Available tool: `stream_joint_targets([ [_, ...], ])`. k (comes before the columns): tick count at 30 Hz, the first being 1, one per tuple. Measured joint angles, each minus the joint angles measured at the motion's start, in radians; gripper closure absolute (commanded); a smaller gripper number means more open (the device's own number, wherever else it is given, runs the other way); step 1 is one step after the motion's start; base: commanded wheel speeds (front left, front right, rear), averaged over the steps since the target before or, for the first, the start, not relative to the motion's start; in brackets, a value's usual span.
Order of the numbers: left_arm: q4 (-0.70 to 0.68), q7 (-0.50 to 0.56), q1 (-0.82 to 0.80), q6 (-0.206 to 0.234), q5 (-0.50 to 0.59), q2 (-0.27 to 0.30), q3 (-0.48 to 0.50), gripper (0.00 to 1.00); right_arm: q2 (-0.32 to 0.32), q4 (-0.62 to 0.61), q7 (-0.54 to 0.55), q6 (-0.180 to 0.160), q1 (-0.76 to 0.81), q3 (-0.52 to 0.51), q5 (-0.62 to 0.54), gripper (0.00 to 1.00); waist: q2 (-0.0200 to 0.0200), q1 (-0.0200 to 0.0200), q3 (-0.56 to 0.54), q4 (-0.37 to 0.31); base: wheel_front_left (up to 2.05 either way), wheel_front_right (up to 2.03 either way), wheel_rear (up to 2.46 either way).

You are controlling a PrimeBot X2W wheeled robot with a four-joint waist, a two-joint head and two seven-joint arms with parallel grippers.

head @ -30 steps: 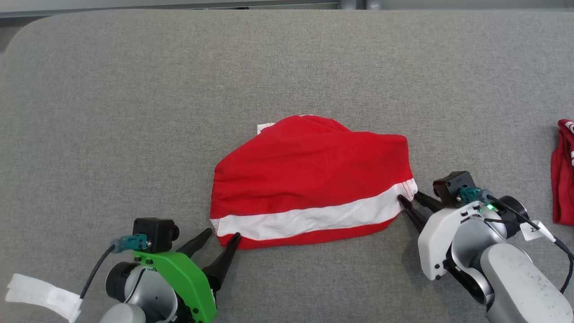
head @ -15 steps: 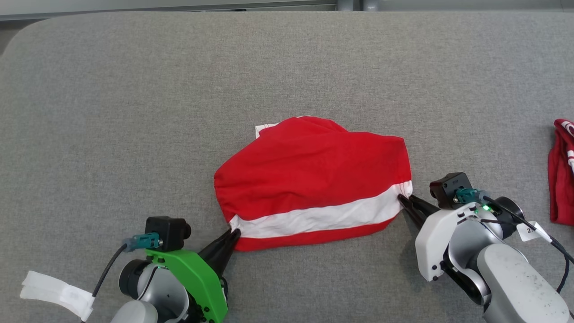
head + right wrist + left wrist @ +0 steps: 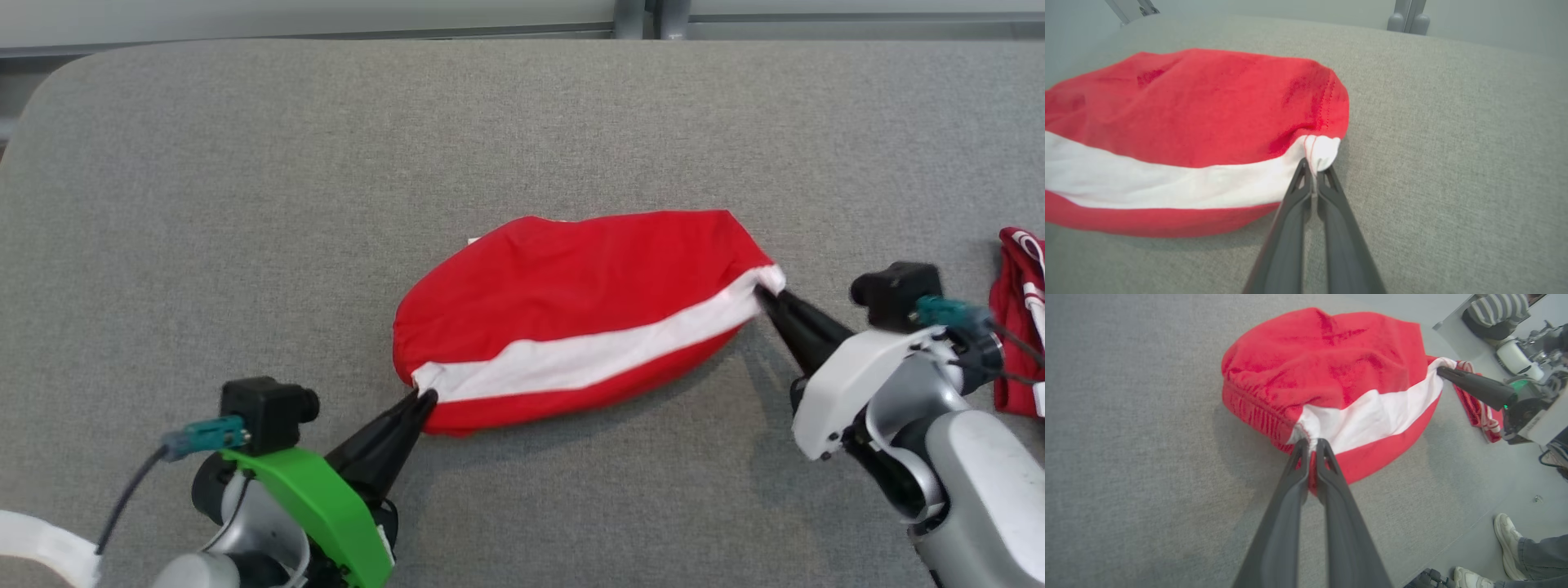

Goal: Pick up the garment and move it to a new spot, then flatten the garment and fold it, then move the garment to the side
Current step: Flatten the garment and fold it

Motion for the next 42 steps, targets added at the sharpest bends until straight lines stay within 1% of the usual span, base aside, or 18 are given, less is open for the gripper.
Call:
stream_joint_targets([
  [1,0.000,0.000,0.000,0.000,0.000,0.000,0.000,1.00,0.000,0.000,0.000,0.000,0.000,0.000,0.000,1.00,0.0000,0.0000,0.000,0.000,0.00,0.00,0.00],
  [5,-0.205,0.055,0.007,0.005,-0.089,0.046,0.067,1.00,-0.004,-0.200,0.063,0.000,0.020,-0.105,0.107,1.00,0.0000,0.0000,-0.009,-0.004,0.00,0.00,0.00],
  [10,-0.422,0.136,-0.059,0.044,-0.219,0.088,0.171,1.00,0.012,-0.453,0.198,-0.001,0.004,-0.223,0.208,1.00,0.0000,0.0000,0.013,-0.014,0.00,0.00,0.00],
  [13,-0.452,0.198,-0.188,0.063,-0.279,0.120,0.223,1.00,0.031,-0.528,0.287,-0.001,-0.096,-0.279,0.228,1.00,0.0000,0.0000,0.047,-0.020,0.00,0.00,0.00],
  [15,-0.417,0.237,-0.316,0.071,-0.297,0.143,0.248,1.00,0.044,-0.532,0.347,-0.001,-0.205,-0.299,0.228,1.00,0.0000,0.0000,0.078,-0.022,0.00,0.00,0.00],
  [17,-0.349,0.278,-0.466,0.082,-0.326,0.155,0.258,1.00,0.074,-0.494,0.400,-0.001,-0.333,-0.308,0.220,1.00,0.0000,0.0000,0.115,-0.024,0.00,0.00,0.00],
  [19,-0.242,0.300,-0.639,0.094,-0.323,0.154,0.257,1.00,0.117,-0.412,0.432,-0.001,-0.494,-0.327,0.180,1.00,0.0000,0.0000,0.158,-0.024,0.00,0.00,0.00],
  [20,-0.179,0.305,-0.729,0.090,-0.313,0.154,0.249,1.00,0.134,-0.369,0.441,-0.001,-0.575,-0.330,0.152,1.00,0.0000,0.0001,0.180,-0.024,0.00,0.00,0.00],
  [22,-0.041,0.282,-0.903,0.084,-0.279,0.126,0.234,1.00,0.183,-0.257,0.427,0.000,-0.743,-0.343,0.077,1.00,0.0000,0.0001,0.226,-0.023,0.00,0.00,0.00],
  [23,0.026,0.265,-0.978,0.069,-0.250,0.116,0.217,1.00,0.196,-0.194,0.401,0.000,-0.820,-0.342,0.036,1.00,0.0000,0.0001,0.249,-0.023,0.00,0.00,0.00],
  [26,0.236,0.155,-1.159,0.023,-0.178,0.064,0.172,1.00,0.243,-0.008,0.233,0.000,-1.022,-0.357,-0.076,1.00,0.0000,0.0002,0.315,-0.021,0.00,0.00,0.00],
  [29,0.394,-0.015,-1.294,0.001,-0.086,0.034,0.140,1.00,0.265,0.153,0.033,0.001,-1.186,-0.374,-0.152,1.00,0.0000,0.0003,0.371,-0.018,0.00,0.00,0.00],
  [31,0.469,-0.144,-1.373,-0.002,-0.051,0.014,0.142,1.00,0.271,0.237,-0.081,0.001,-1.281,-0.367,-0.166,1.00,0.0000,0.0003,0.404,-0.018,0.00,0.00,0.00],
  [32,0.500,-0.197,-1.404,-0.004,-0.038,0.010,0.133,1.00,0.271,0.278,-0.133,0.001,-1.318,-0.360,-0.142,1.00,0.0000,0.0002,0.420,-0.017,0.00,0.00,0.00],
  [34,0.559,-0.293,-1.436,-0.007,-0.015,0.007,0.105,1.00,0.268,0.354,-0.205,0.001,-1.347,-0.331,-0.096,1.00,0.0000,0.0002,0.449,-0.017,0.00,0.00,0.00],
  [37,0.607,-0.363,-1.416,-0.007,-0.038,0.030,-0.013,1.00,0.269,0.433,-0.268,0.000,-1.306,-0.273,-0.043,1.00,0.0000,0.0003,0.483,-0.019,0.00,0.00,0.00],
  [40,0.621,-0.410,-1.316,-0.007,-0.090,0.081,-0.161,1.00,0.267,0.461,-0.289,-0.001,-1.172,-0.207,-0.035,1.00,0.0000,0.0003,0.494,-0.031,0.00,0.00,0.00],
  [42,0.613,-0.453,-1.250,-0.007,-0.147,0.111,-0.225,1.00,0.266,0.447,-0.291,-0.001,-1.066,-0.169,-0.027,1.00,0.0000,0.0003,0.489,-0.037,0.00,0.00,0.00],
])
